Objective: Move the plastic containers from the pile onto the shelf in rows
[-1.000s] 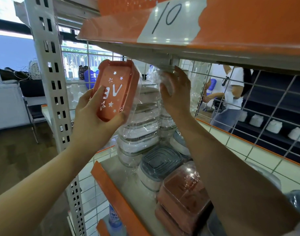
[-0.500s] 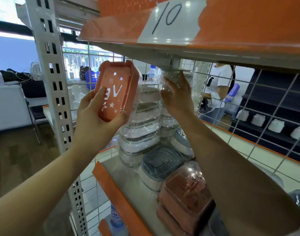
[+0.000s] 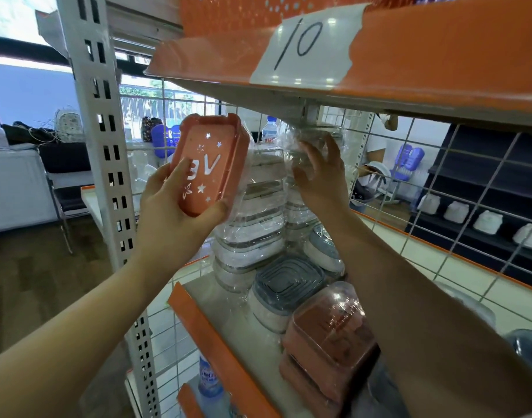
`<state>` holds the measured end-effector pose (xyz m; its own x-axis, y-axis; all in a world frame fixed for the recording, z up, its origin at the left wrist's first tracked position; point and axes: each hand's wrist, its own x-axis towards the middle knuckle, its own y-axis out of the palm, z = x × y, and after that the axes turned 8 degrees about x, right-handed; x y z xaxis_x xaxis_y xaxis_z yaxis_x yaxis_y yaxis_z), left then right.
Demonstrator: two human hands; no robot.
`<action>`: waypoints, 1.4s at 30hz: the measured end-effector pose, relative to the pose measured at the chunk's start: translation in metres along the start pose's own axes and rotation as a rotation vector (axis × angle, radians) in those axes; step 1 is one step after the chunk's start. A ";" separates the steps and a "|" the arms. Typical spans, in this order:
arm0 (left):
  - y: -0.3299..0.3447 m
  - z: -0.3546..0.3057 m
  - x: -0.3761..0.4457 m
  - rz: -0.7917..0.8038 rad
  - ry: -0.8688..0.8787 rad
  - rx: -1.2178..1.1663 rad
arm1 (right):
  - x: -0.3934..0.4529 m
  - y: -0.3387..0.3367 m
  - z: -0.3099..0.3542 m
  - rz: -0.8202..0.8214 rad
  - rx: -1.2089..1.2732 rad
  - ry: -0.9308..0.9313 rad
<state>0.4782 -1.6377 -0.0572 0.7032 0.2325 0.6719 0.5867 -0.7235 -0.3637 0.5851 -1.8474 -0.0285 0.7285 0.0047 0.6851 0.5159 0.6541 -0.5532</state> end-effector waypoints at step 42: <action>-0.077 -0.068 -0.158 0.725 -0.333 -0.162 | -0.269 -0.157 0.086 0.158 0.046 0.397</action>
<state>0.2943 -1.6628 -0.0917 0.9835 -0.1673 0.0694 -0.1075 -0.8476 -0.5196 0.2694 -1.8869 -0.0851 0.9185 -0.1783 0.3530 0.3702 0.7016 -0.6089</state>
